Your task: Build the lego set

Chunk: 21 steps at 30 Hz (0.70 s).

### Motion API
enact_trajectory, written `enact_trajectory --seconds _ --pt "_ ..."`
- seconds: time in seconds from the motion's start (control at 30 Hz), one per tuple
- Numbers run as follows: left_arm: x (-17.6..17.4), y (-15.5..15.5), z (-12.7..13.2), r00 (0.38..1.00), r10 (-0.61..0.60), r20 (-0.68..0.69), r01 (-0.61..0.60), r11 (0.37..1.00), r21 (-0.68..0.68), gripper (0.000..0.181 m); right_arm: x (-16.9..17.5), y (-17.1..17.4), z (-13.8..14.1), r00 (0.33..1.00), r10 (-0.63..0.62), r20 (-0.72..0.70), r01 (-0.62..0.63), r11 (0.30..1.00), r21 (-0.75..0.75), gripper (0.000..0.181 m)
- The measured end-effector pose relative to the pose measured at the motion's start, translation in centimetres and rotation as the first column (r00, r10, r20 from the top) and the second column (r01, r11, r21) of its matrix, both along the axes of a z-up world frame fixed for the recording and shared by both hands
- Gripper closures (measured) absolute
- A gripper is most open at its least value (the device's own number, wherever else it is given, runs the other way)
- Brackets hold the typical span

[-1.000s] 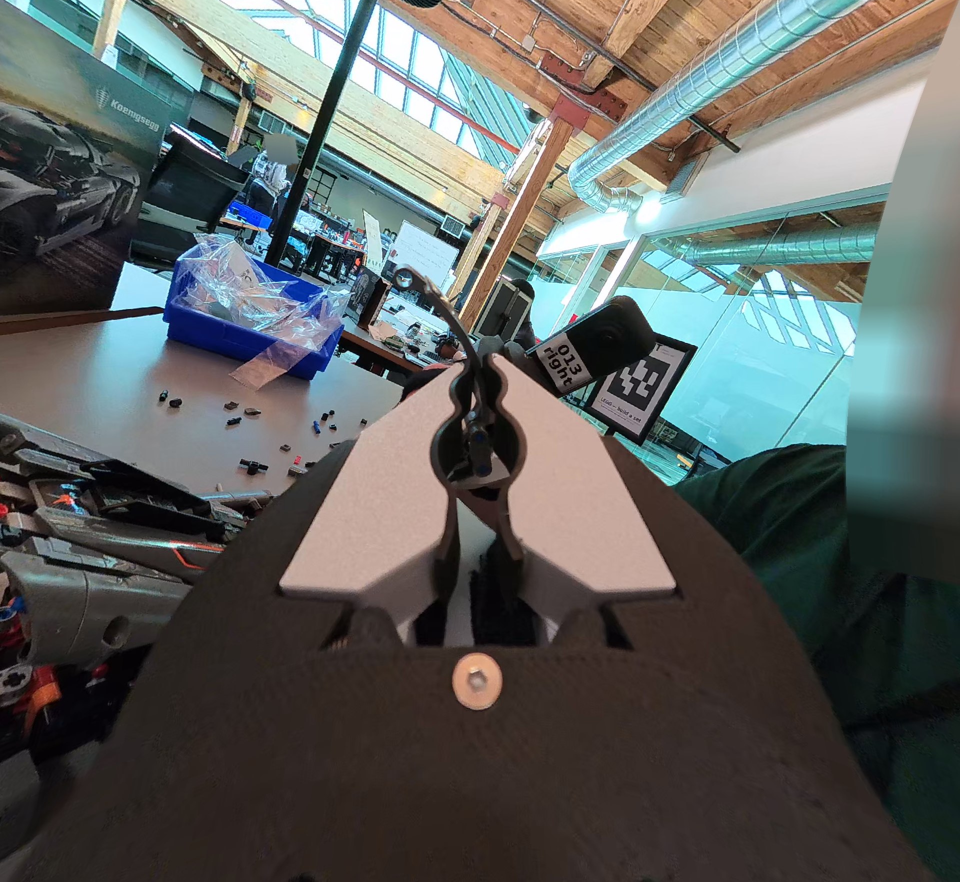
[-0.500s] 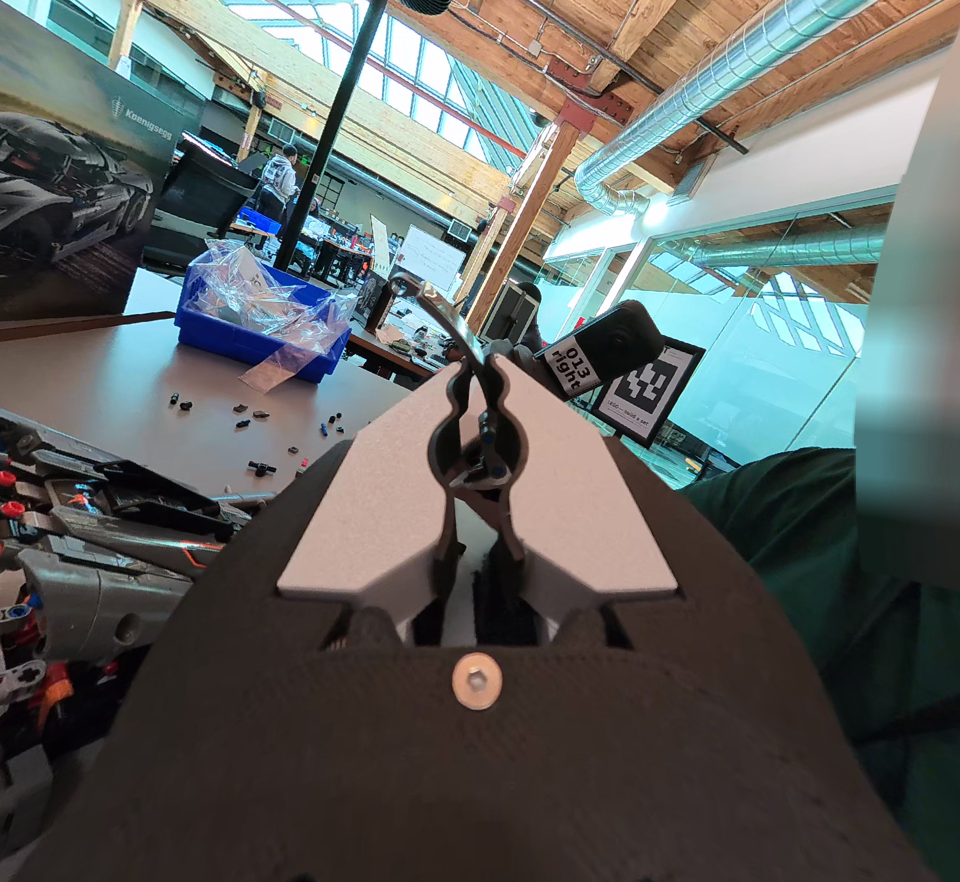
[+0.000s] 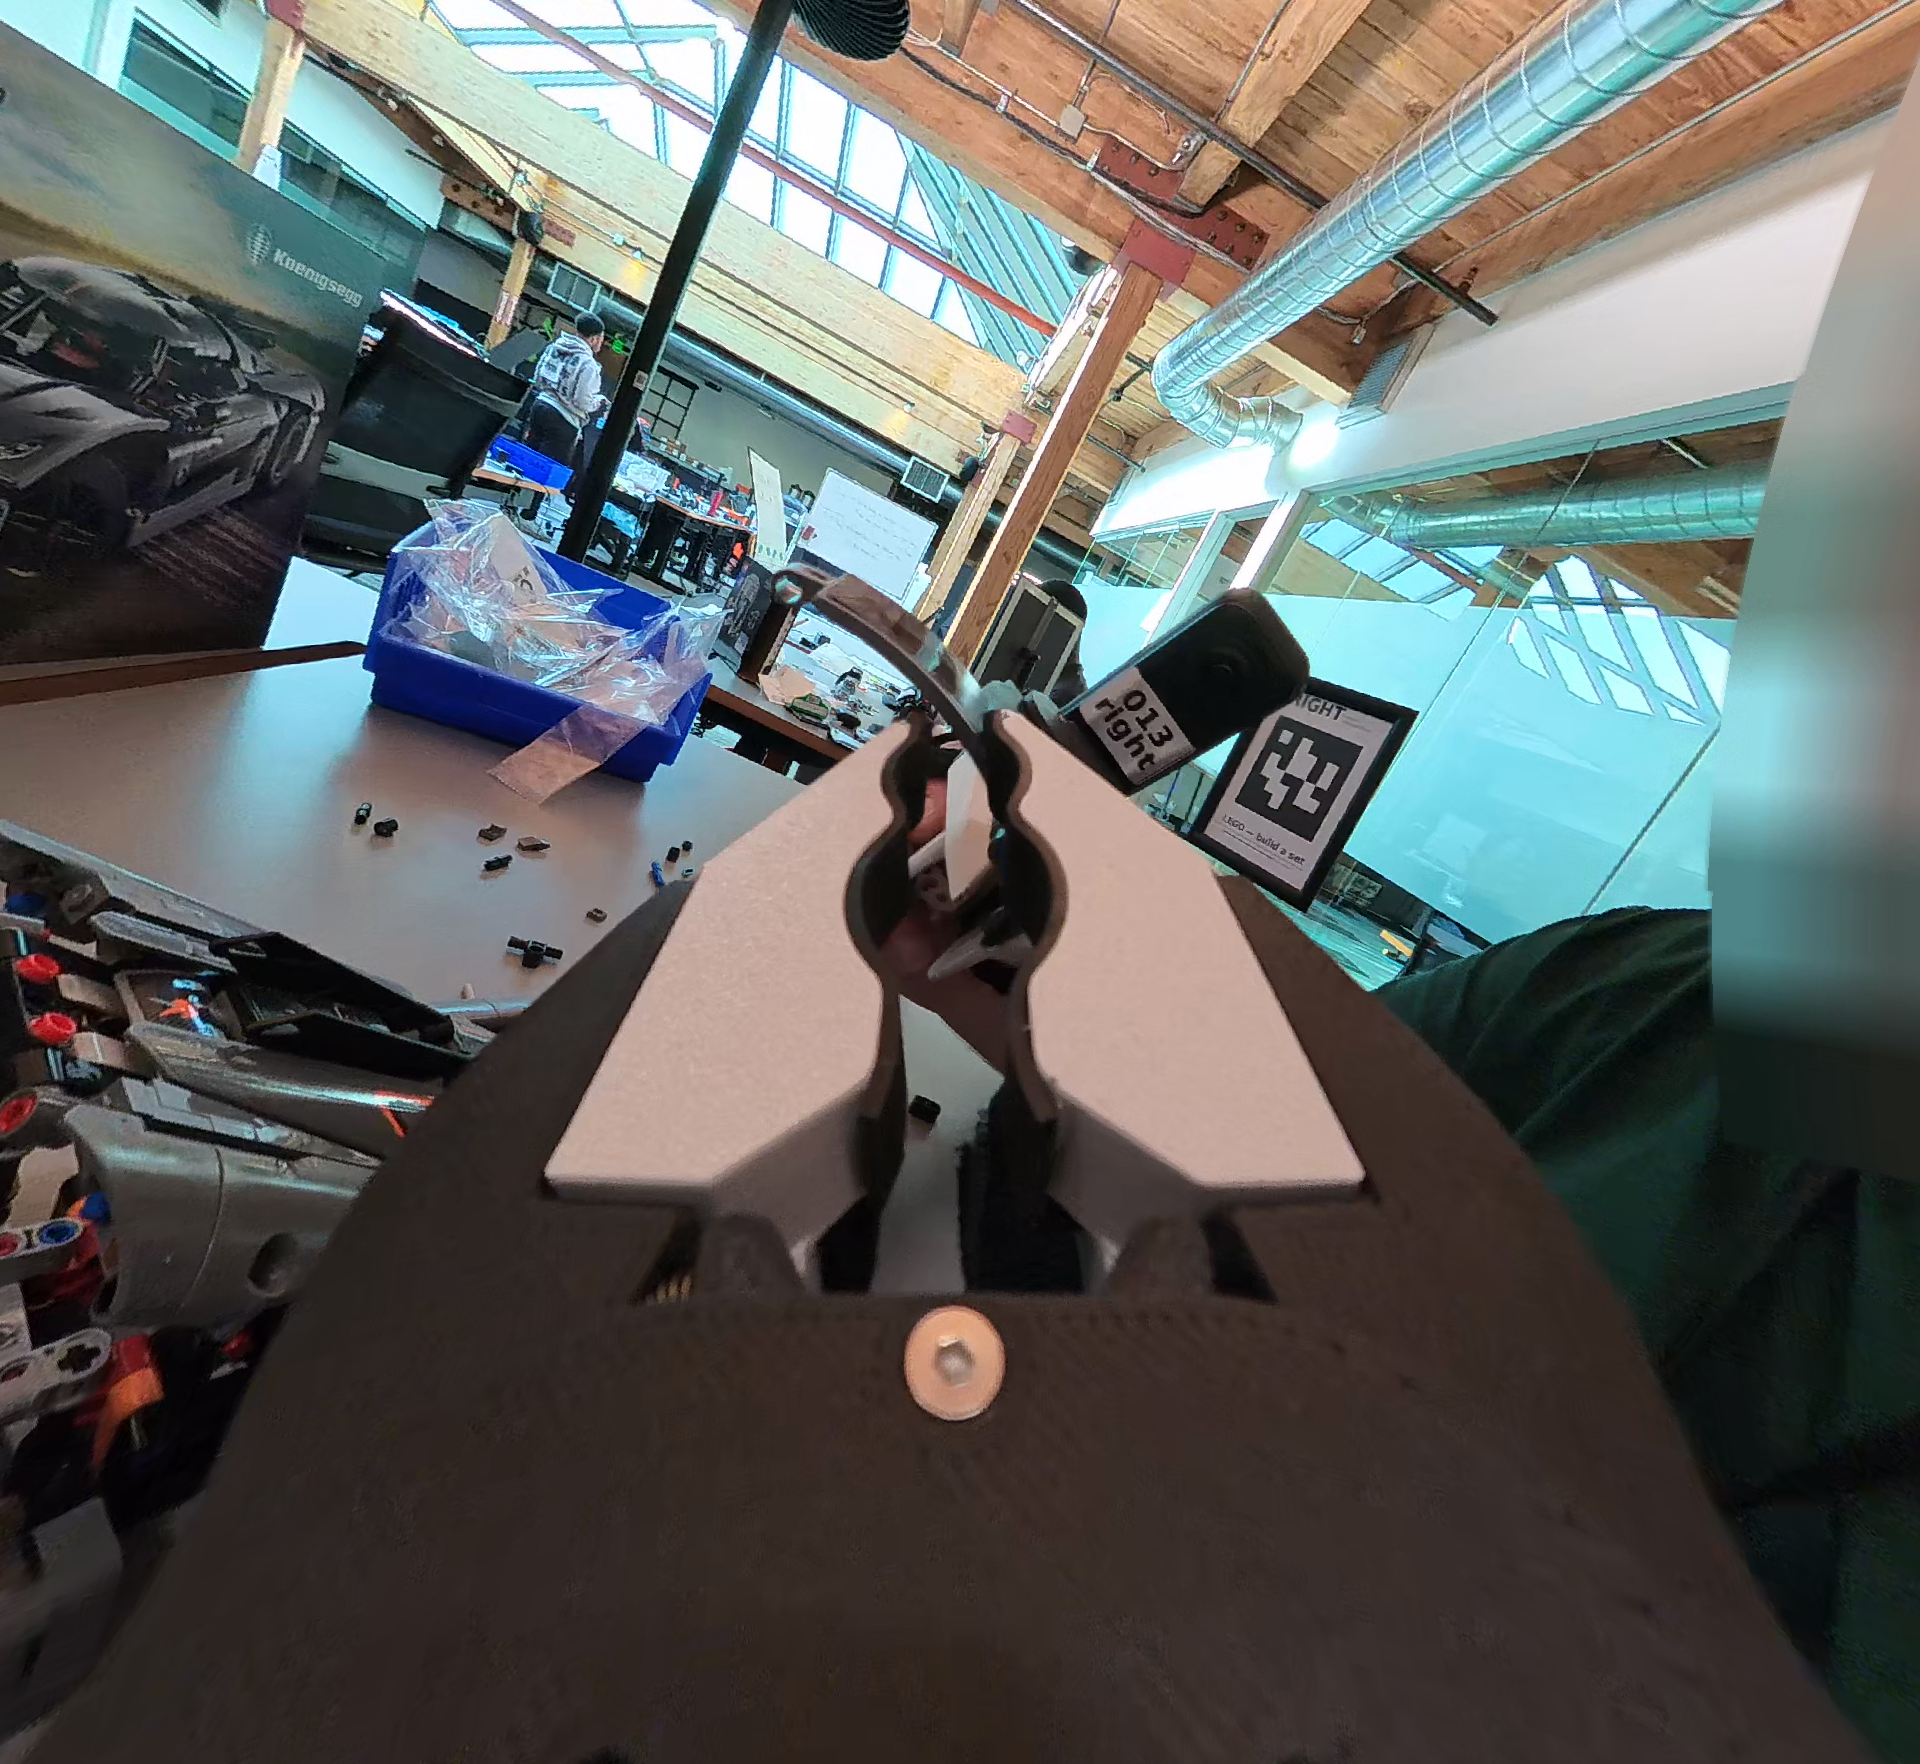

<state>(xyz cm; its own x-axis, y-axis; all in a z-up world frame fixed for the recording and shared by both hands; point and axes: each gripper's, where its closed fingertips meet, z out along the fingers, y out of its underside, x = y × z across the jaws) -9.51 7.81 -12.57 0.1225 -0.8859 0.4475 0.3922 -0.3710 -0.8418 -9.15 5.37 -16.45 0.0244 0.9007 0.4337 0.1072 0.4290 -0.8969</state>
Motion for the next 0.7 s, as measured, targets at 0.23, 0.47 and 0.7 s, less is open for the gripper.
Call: enact_trajectory --seconds 0.23,0.47,0.7 --pt "-0.4 0.5 0.1 0.995 0.091 -0.032 -0.090 0.995 0.051 0.166 1.0 -0.2 1.5 0.993 0.082 -0.088 -0.091 0.989 -0.112 0.175" --pt "-1.0 1.0 0.3 0.903 0.379 -0.202 -0.307 0.898 0.315 0.149 1.6 -0.8 2.0 0.973 0.191 -0.131 -0.217 0.949 -0.229 0.176" --pt "-0.4 0.7 0.6 0.564 0.774 -0.287 -0.346 0.537 0.769 0.140 2.1 -1.2 1.8 0.935 0.315 -0.162 -0.354 0.842 -0.406 0.175"
